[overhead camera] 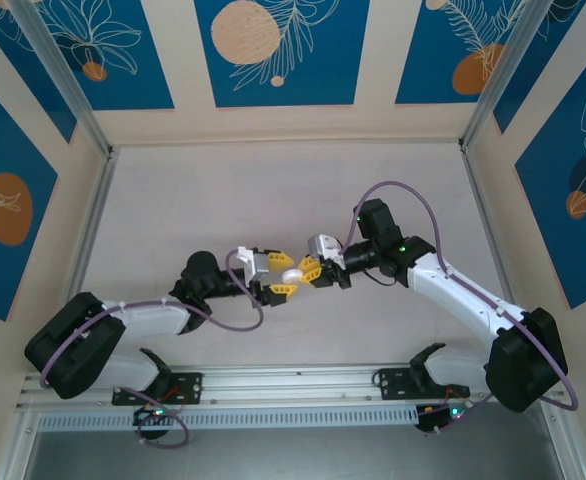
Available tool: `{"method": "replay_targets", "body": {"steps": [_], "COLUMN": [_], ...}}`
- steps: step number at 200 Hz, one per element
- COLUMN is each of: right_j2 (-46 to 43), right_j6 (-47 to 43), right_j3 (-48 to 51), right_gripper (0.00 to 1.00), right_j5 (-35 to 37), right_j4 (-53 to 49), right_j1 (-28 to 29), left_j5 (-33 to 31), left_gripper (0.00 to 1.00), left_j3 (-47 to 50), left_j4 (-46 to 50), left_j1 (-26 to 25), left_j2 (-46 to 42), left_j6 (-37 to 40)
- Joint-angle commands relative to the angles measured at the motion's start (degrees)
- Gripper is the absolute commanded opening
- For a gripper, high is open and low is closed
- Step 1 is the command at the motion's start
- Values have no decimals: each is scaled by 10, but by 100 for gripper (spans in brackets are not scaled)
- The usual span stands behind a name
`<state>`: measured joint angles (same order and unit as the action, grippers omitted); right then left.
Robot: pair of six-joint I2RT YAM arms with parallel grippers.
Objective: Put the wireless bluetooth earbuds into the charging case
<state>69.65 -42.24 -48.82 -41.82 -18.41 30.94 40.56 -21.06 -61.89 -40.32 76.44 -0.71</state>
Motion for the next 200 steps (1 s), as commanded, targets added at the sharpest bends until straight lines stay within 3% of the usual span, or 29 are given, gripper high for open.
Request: {"method": "replay_targets", "body": {"steps": [1,48,93,111,171,200], "right_j2": [-2,2,33,64,191,258], "right_j6": [-21,-16,34,75,165,205], "right_j3": [-22,-52,-93,-112,-177,-206], "right_gripper": [15,16,16,16,16,15], "right_j5": [-13,-18,15,30,35,63], "right_j4": [-32,-116,-212,-226,-252,-257], "right_j1": [-6,-32,-76,-86,-97,-97], "left_j5": [-6,-73,-177,-234,-441,-504], "left_gripper": [67,76,89,100,100,100], "left_j3": [-2,9,-36,-51,-105,-133], "left_j4": [-2,64,273,330,517,608], "left_j1": [-3,-2,-3,-3,-1,0], "left_j2": [-22,-73,-145,-164,-209,-215], "left_j6": [15,29,59,46,-27,-39]}}
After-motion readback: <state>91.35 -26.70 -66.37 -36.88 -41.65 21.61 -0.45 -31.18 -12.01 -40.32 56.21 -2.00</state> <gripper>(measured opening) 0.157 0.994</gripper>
